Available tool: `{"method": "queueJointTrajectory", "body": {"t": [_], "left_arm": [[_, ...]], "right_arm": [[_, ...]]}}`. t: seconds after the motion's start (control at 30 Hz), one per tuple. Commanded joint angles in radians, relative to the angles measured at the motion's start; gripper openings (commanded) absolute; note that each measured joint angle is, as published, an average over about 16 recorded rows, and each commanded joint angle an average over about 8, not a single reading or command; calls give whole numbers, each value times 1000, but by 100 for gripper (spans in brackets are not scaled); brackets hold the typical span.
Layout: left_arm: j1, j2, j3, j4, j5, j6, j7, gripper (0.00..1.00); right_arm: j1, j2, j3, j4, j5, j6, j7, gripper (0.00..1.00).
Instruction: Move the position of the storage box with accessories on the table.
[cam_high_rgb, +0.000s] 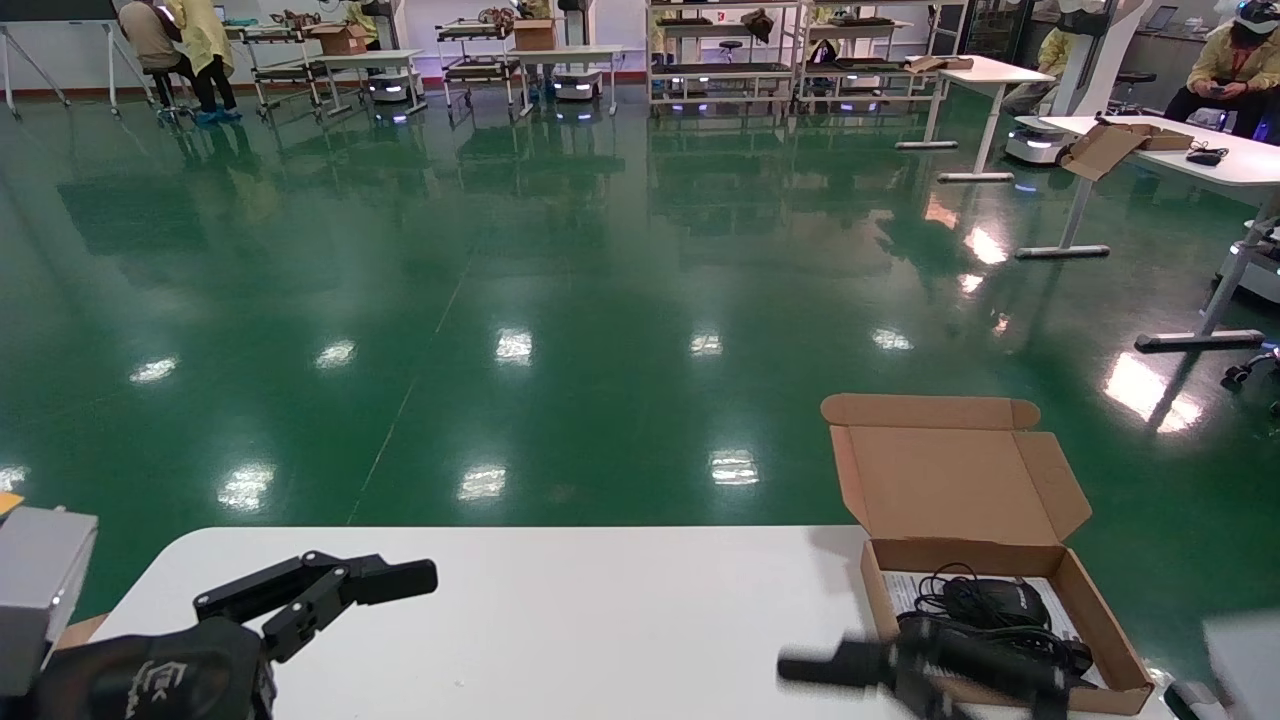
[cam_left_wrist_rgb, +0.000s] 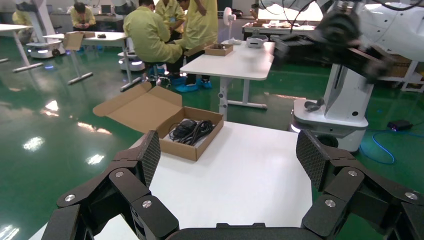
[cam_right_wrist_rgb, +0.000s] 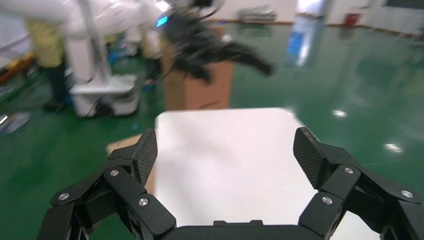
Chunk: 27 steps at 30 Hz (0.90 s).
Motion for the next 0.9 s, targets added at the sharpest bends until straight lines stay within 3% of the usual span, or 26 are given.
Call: {"method": "queueJointTrajectory", "body": {"t": [0.03,0.9], "left_arm": [[0,0,0,0,0,0,0,100],[0,0,0,0,0,0,0,100]], "right_arm": [[-15,10,9,35,-7,-22,-3,100],[-10,6,6,18,-5,-11,-2,100]]}}
